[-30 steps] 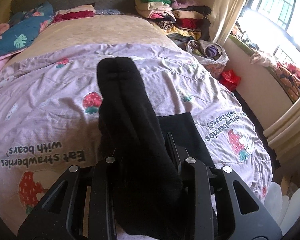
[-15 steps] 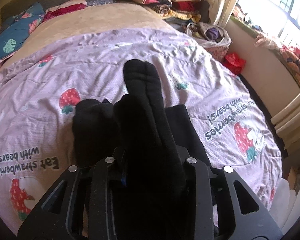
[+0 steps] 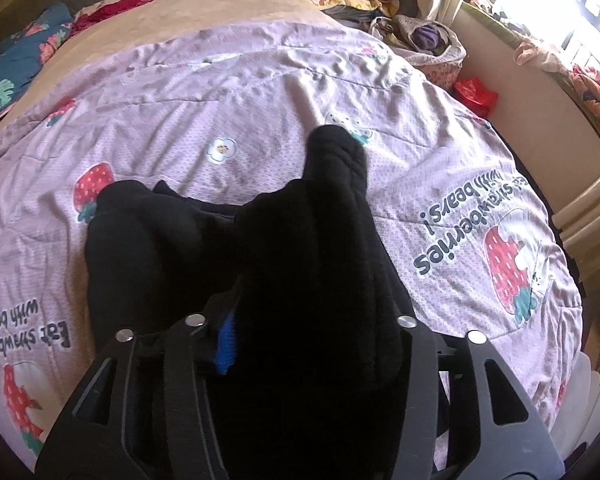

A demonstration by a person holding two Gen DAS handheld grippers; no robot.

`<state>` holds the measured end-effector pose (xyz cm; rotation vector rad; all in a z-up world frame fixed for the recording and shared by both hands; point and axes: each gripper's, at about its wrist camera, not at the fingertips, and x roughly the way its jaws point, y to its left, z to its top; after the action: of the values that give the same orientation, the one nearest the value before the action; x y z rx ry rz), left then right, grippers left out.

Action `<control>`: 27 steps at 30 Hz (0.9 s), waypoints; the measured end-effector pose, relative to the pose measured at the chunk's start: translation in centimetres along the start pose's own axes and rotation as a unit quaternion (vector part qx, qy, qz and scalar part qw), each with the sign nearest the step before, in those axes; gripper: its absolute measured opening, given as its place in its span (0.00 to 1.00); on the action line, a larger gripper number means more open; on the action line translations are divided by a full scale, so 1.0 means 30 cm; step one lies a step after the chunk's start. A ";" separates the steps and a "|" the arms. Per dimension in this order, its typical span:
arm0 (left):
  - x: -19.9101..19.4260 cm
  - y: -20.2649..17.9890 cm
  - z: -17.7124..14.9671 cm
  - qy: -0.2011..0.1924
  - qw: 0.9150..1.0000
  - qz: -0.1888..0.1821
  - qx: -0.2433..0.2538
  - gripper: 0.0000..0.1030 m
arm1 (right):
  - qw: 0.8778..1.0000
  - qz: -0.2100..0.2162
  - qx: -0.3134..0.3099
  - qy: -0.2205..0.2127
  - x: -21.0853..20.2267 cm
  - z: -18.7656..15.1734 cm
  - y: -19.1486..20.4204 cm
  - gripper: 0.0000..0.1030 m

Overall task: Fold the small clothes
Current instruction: 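Lift the gripped edge with both grippers and fold it over the shirt, then open both grippers to release the new fold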

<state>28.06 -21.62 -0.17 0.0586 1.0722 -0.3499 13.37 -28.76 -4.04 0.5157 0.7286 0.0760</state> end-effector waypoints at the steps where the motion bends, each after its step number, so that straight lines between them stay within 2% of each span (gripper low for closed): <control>1: 0.009 -0.004 0.002 0.002 1.000 0.002 0.000 0.49 | 1.000 0.002 0.008 0.003 0.004 0.001 -0.012 0.16; 8: 0.062 -0.023 0.009 0.022 1.000 -0.004 -0.004 0.70 | 0.998 0.021 0.049 0.023 0.009 0.016 -0.071 0.26; 10: 0.052 -0.018 0.009 0.017 1.000 -0.013 -0.007 0.74 | 0.998 0.020 0.051 0.025 0.008 0.024 -0.072 0.33; 13: 0.019 0.002 0.021 0.001 0.999 -0.036 -0.017 0.89 | 0.998 0.024 0.052 0.030 -0.001 0.029 -0.077 0.37; 15: -0.016 0.020 0.033 -0.013 0.999 -0.043 -0.023 0.89 | 0.998 0.028 0.056 0.031 -0.008 0.036 -0.084 0.40; 18: -0.081 0.071 0.033 -0.040 0.998 -0.033 -0.034 0.89 | 0.997 0.044 0.060 0.039 -0.028 0.057 -0.103 0.61; 21: -0.145 0.154 -0.011 -0.065 0.997 -0.021 -0.047 0.90 | 0.997 0.046 0.062 0.013 -0.078 0.100 -0.113 0.75; 23: -0.167 0.211 -0.068 -0.072 0.996 0.006 -0.048 0.90 | 0.997 0.042 0.062 0.002 -0.088 0.167 -0.121 0.76; 26: -0.160 0.270 -0.157 -0.067 0.996 0.035 -0.049 0.90 | 0.997 0.041 0.058 0.006 -0.058 0.248 -0.130 0.76; 27: -0.153 0.279 -0.182 -0.065 0.996 0.041 -0.048 0.90 | 0.998 0.030 0.052 0.014 -0.024 0.282 -0.134 0.76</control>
<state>24.04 -11.39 0.15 -0.0072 0.9539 -0.2250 17.91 -36.03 -0.20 0.6376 0.7478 0.1006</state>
